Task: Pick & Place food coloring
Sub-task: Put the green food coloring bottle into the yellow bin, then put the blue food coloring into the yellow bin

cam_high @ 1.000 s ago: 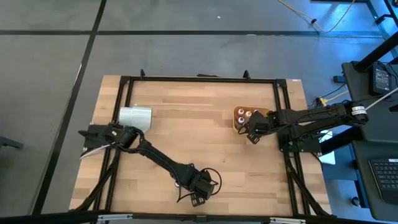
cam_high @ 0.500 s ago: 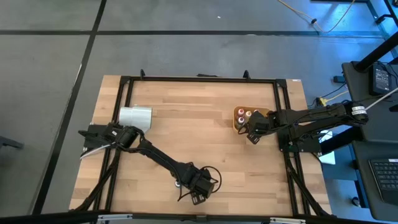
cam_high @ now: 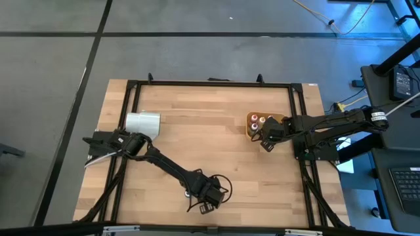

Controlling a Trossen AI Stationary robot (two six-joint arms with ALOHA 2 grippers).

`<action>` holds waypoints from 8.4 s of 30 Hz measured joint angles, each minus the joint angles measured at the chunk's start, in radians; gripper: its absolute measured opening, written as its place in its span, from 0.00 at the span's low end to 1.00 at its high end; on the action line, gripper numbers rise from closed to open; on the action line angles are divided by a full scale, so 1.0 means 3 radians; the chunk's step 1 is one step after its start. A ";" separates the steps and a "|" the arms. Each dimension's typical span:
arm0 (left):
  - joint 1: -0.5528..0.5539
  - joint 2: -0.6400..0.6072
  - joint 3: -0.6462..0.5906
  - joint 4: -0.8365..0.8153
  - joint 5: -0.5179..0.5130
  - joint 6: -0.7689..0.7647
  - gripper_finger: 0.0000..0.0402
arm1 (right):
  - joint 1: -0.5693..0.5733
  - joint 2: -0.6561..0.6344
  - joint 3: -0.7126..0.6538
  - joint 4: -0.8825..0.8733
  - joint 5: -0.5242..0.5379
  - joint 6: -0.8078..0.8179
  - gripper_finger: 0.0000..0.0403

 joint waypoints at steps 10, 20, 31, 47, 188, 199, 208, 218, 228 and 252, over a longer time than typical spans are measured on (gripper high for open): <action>0.0026 -0.0009 0.0080 0.0052 -0.0216 0.0387 0.17 | 0.0035 -0.0213 0.0111 -0.0015 0.0141 -0.0095 0.36; 0.0188 -0.0015 0.0142 0.0125 -0.1254 0.1142 0.17 | 0.0522 -0.0584 0.0278 0.0918 0.0171 -0.1198 0.36; 0.0559 -0.0051 0.0127 0.1040 -0.0053 0.2025 0.17 | 0.0974 -0.0339 0.0254 0.1833 -0.1130 -0.2513 0.36; 0.0756 -0.0418 -0.0706 0.1827 0.0407 0.1986 0.17 | 0.1777 -0.0030 0.0179 0.1685 0.0234 -0.2271 0.36; 0.0717 -0.1066 -0.1779 0.3564 0.0849 0.1288 0.48 | 0.0205 0.0238 0.0267 -0.0780 0.0052 -0.0015 0.24; 0.0717 -0.1061 -0.1554 0.3249 0.0844 0.1538 0.47 | 0.0205 0.0238 0.0267 -0.0801 0.0056 -0.0013 0.36; 0.0378 -0.1077 -0.0440 0.0731 -0.0307 0.1607 0.47 | 0.0206 0.0238 0.0267 -0.0796 0.0215 -0.0026 0.37; -0.0113 -0.1053 -0.0243 0.0056 -0.0566 -0.0002 0.47 | 0.0206 0.0237 0.0267 -0.0713 0.0322 -0.0027 0.37; -0.0317 -0.0950 -0.0244 -0.0414 -0.0527 -0.0469 0.47 | 0.0206 0.0237 0.0267 -0.0357 0.0348 -0.0250 0.37; -0.0407 -0.0769 -0.0244 -0.0689 -0.0147 -0.0779 0.44 | 0.0206 0.0237 0.0267 -0.0082 0.0350 -0.0551 0.37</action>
